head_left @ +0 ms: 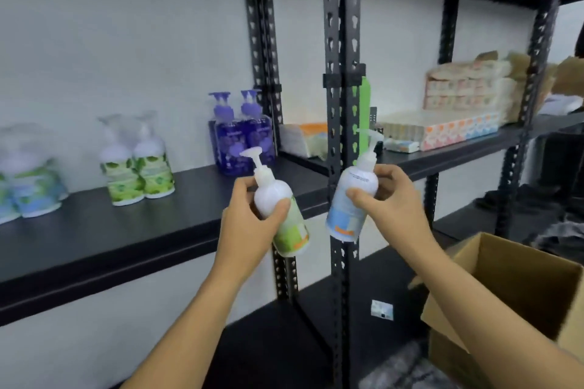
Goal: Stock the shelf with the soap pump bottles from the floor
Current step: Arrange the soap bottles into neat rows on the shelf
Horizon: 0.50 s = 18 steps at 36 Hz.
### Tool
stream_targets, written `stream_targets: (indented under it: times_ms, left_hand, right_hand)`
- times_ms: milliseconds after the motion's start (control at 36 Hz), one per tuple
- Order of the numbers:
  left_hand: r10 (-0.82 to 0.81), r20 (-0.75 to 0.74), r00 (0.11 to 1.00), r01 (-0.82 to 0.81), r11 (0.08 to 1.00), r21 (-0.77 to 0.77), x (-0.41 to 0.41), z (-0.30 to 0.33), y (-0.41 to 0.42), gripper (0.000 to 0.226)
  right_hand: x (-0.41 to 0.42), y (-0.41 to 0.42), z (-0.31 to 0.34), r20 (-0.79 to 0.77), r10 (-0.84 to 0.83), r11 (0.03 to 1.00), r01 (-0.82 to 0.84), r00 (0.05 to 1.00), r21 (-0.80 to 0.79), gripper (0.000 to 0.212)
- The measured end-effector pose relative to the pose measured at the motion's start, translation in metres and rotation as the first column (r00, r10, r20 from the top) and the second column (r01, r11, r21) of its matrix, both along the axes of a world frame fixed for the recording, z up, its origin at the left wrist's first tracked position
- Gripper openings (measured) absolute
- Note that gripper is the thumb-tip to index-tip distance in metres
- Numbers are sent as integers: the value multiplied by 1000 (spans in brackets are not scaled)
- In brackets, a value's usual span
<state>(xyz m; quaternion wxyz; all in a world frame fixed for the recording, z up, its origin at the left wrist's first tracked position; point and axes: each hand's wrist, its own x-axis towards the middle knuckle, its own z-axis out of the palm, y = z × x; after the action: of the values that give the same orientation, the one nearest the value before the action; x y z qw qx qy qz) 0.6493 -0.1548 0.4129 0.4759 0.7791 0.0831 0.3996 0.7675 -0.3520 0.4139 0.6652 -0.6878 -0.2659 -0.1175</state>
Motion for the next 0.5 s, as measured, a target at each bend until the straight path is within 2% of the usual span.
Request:
stream_targets:
  times_ms: [194, 389, 500]
  left_hand:
    - [116, 153, 981, -121, 993, 19, -43, 70, 49, 33]
    - [316, 185, 931, -330, 943, 48, -99, 104, 118, 40]
    - [420, 189, 888, -438, 897, 65, -137, 113, 153, 44]
  right_hand:
    - [-19, 74, 69, 78, 138, 987, -143, 987, 66, 42]
    - [-53, 161, 100, 128, 307, 945, -317, 943, 74, 36]
    - [-75, 215, 107, 153, 373, 923, -383, 915, 37, 43]
